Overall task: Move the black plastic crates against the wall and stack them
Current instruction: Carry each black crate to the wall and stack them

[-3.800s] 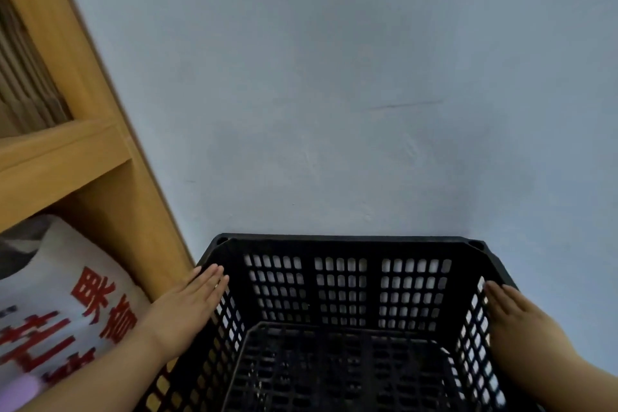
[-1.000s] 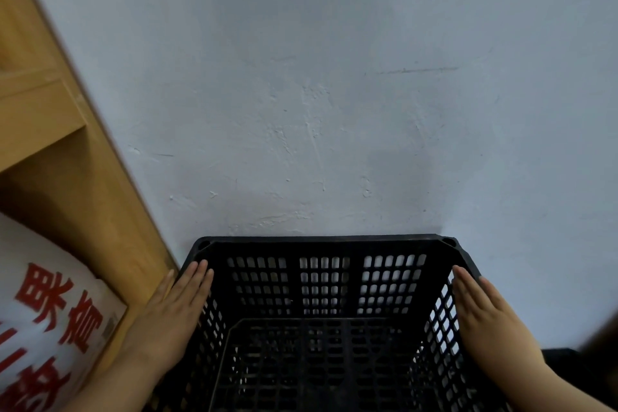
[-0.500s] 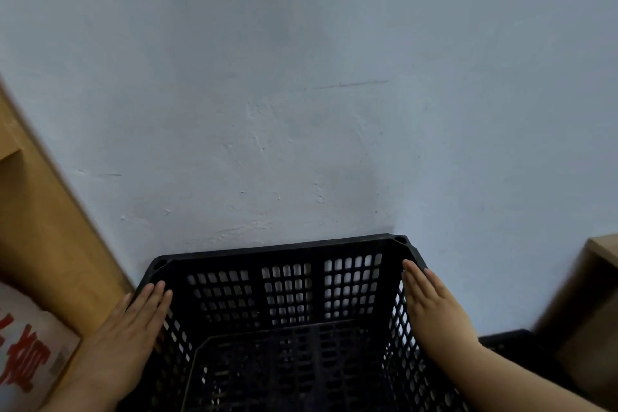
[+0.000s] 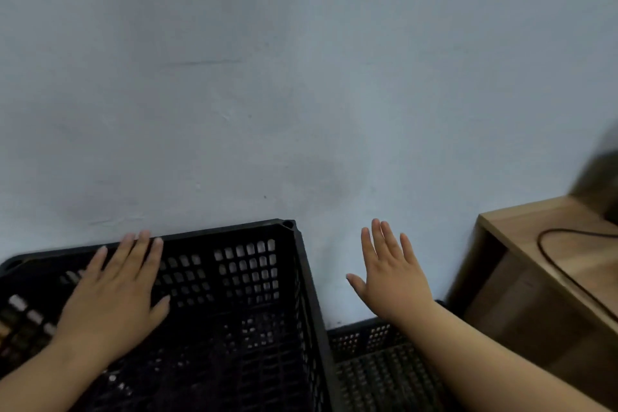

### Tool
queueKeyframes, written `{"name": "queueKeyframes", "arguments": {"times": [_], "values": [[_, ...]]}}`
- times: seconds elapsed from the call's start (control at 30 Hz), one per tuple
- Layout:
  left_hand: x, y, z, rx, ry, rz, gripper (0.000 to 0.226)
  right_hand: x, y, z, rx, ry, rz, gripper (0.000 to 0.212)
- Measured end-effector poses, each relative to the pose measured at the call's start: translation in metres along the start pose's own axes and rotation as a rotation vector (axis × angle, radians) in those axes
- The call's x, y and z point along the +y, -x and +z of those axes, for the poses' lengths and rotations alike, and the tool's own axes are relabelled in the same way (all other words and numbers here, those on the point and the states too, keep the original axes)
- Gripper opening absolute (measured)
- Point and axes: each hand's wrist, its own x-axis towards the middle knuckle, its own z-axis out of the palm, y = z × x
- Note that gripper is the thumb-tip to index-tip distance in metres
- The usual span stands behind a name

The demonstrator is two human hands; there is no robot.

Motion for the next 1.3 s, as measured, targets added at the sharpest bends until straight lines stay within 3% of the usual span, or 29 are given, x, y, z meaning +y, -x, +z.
{"name": "queueKeyframes", "arguments": {"times": [0.2,0.3,0.5,0.67,0.77,0.87,0.93,1.03,1.1,1.3], "values": [[0.187,-0.053,-0.025,0.203,-0.014,-0.055,0.084,0.151,0.025,0.035,0.054,0.141,0.025,0.075],[0.285,-0.077,-0.018,0.284,0.005,-0.03,0.083,0.223,0.041,0.058,-0.178,0.15,-0.009,0.074],[0.411,-0.091,0.067,-0.016,0.109,0.001,0.099,0.304,0.065,0.137,-0.365,0.114,-0.01,0.068],[0.453,-0.063,0.188,-0.219,0.095,-0.017,0.1,0.321,0.084,0.244,-0.459,0.133,-0.06,0.068],[0.469,-0.048,0.267,-0.285,0.104,-0.018,0.1,0.326,0.092,0.319,-0.404,0.134,-0.079,0.059],[0.482,-0.034,0.346,-0.328,0.081,-0.001,0.096,0.335,0.106,0.406,-0.321,0.155,-0.086,0.066],[0.488,-0.026,0.392,-0.387,0.049,-0.013,0.095,0.336,0.11,0.448,-0.383,0.144,-0.064,0.067],[0.492,-0.02,0.444,-0.414,-0.045,-0.083,0.087,0.344,0.121,0.51,-0.404,0.195,-0.035,0.068],[0.494,-0.023,0.468,-0.463,-0.11,-0.104,0.08,0.35,0.121,0.539,-0.511,0.235,-0.055,0.061],[0.484,-0.045,0.507,-0.6,-0.215,-0.142,0.072,0.355,0.113,0.584,-0.479,0.293,-0.093,0.065]]}}
